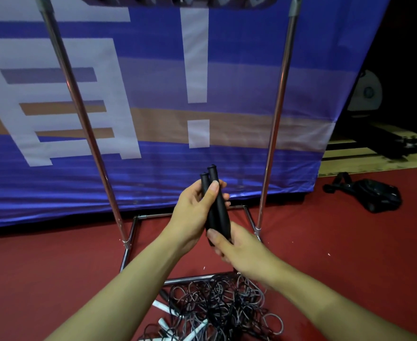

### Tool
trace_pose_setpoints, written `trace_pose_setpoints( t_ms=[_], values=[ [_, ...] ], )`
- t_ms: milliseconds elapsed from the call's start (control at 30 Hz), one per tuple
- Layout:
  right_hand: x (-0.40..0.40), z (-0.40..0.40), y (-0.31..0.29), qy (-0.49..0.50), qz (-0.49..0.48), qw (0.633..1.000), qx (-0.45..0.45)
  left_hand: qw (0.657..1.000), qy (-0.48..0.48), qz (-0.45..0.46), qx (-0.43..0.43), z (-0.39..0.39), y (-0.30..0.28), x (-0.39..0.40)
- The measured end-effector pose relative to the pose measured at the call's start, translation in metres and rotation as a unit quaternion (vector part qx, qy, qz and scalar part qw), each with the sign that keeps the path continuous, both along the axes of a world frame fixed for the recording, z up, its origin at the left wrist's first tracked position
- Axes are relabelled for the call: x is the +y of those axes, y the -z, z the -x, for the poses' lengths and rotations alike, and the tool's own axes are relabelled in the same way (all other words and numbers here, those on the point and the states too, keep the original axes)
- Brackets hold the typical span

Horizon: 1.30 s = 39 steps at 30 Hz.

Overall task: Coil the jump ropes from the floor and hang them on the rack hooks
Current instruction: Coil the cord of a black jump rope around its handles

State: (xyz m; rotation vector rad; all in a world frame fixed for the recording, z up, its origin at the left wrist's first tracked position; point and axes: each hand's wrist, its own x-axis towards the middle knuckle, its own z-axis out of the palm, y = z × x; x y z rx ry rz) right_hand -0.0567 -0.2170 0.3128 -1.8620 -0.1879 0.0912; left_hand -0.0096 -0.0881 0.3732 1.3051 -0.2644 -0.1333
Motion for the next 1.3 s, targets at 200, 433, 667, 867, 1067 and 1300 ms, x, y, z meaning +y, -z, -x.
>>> trace_pose_setpoints(
  t_ms=[200,433,667,867,1067,1300],
  values=[
    [-0.007,0.000,-0.005,-0.002,0.005,1.000,0.002,0.999,0.046,-0.008,-0.005,0.005,-0.001,-0.003],
    [-0.011,0.001,-0.013,0.003,-0.028,1.000,0.001,0.990,0.087,0.073,0.083,0.000,-0.006,0.005],
    [-0.015,0.000,-0.020,-0.008,-0.048,0.999,-0.001,0.988,0.124,0.026,0.092,0.009,-0.007,0.008],
    [-0.017,0.000,-0.026,-0.031,-0.057,0.998,-0.016,0.988,0.108,0.045,0.103,0.010,-0.011,0.010],
    [-0.010,0.008,-0.028,-0.080,-0.116,0.989,0.043,0.981,0.183,-0.025,0.058,0.014,-0.009,0.013],
    [-0.015,0.010,-0.036,-0.112,-0.176,0.974,0.083,0.964,0.230,-0.027,0.133,0.024,-0.001,0.004]
  ],
)
